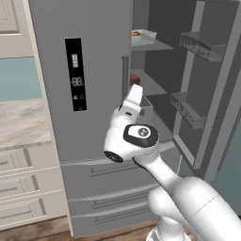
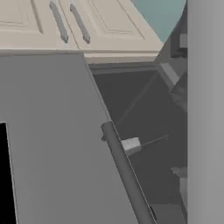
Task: Place the tupperware on the top shelf of the fridge. Make space for the tupperware among the existing items by rearranging them on the shelves if needed. Close the fridge door when finished.
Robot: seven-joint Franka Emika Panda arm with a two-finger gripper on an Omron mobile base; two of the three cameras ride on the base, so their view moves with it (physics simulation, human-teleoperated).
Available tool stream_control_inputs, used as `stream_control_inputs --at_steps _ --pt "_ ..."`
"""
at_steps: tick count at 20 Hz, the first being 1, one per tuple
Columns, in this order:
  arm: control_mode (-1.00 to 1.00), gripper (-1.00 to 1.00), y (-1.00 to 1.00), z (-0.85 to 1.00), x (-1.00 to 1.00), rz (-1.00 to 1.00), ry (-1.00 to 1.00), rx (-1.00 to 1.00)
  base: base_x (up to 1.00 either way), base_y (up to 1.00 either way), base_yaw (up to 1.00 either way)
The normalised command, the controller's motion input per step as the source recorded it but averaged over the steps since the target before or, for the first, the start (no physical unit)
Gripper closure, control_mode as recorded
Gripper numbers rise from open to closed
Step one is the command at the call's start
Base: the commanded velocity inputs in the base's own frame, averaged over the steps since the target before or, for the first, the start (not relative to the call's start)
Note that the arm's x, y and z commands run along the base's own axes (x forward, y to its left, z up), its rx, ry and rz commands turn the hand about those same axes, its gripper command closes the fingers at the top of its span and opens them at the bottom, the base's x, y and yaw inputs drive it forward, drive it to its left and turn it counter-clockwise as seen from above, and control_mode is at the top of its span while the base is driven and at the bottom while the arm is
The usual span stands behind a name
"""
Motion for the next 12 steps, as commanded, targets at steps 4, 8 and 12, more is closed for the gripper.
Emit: stream_control_inputs --at_steps 4,8,12 --pt "-1.00 -1.00 -0.80 0.42 -0.39 -0.01 -0.10 0.56 0.00 0.00 0.00" --pt "-1.00 -1.00 -0.89 0.49 -0.12 0.00 -0.08 0.61 0.00 0.00 0.00" --pt "-1.00 -1.00 -0.88 0.07 -0.20 0.01 -0.23 0.65 0.00 0.00 0.00"
